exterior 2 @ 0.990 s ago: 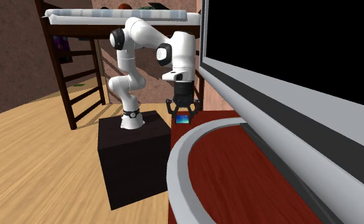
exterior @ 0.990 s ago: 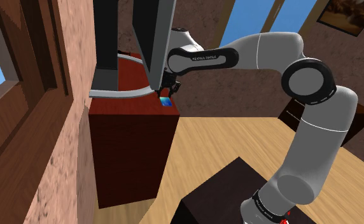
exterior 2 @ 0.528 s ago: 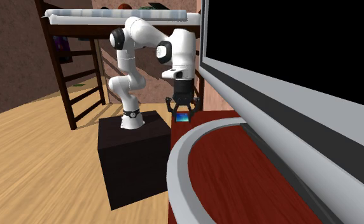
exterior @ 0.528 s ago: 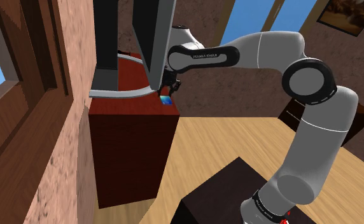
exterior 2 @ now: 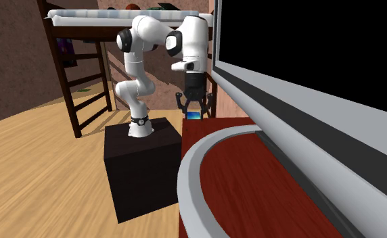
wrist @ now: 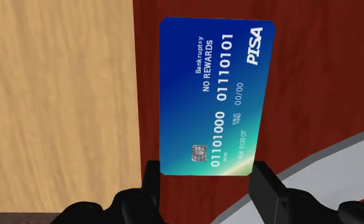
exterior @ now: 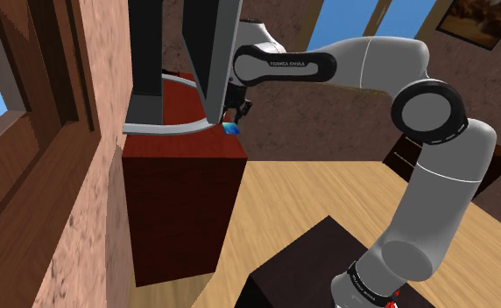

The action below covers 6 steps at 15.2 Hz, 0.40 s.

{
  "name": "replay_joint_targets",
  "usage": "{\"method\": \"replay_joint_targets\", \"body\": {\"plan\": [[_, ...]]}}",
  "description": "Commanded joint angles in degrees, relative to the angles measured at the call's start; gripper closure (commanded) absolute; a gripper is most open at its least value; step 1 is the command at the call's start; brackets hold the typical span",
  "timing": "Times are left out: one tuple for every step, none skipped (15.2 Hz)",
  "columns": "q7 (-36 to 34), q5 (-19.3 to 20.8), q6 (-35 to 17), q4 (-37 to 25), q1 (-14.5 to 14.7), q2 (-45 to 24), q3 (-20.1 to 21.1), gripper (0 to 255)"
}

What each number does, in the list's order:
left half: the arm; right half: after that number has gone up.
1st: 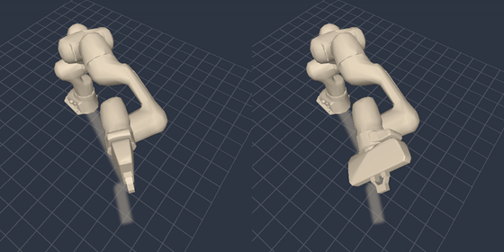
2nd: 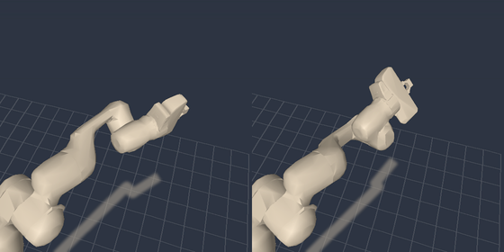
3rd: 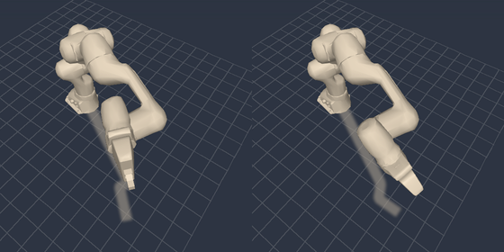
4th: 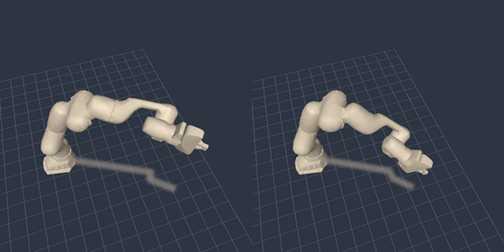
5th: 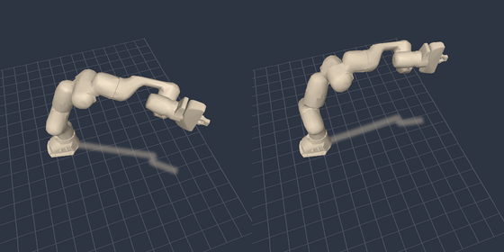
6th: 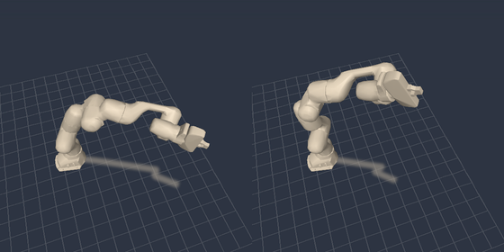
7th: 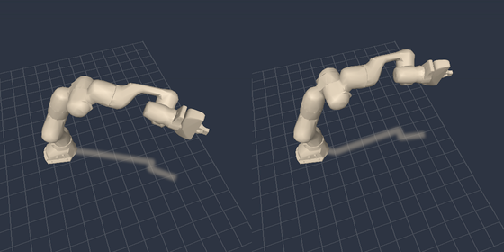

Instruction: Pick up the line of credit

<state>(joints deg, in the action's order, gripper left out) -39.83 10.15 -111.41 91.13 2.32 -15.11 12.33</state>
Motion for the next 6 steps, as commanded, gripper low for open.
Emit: {"method": "replay_joint_targets", "body": {"plan": [[0.2,-0.11,1.68,-1.57,0.06,0.09,0.05,255],[0.3,-0.16,2.43,-2.29,0.09,0.12,0.07,255],[0.39,-0.2,3.18,-3.03,0.11,0.14,0.09,255],[0.48,-0.23,3.94,-3.79,0.14,0.15,0.1,255],[0.5,-0.24,4.05,-3.89,0.14,0.16,0.11,255],[0.5,-0.24,4.05,-3.9,0.15,0.15,0.11,255]]}}
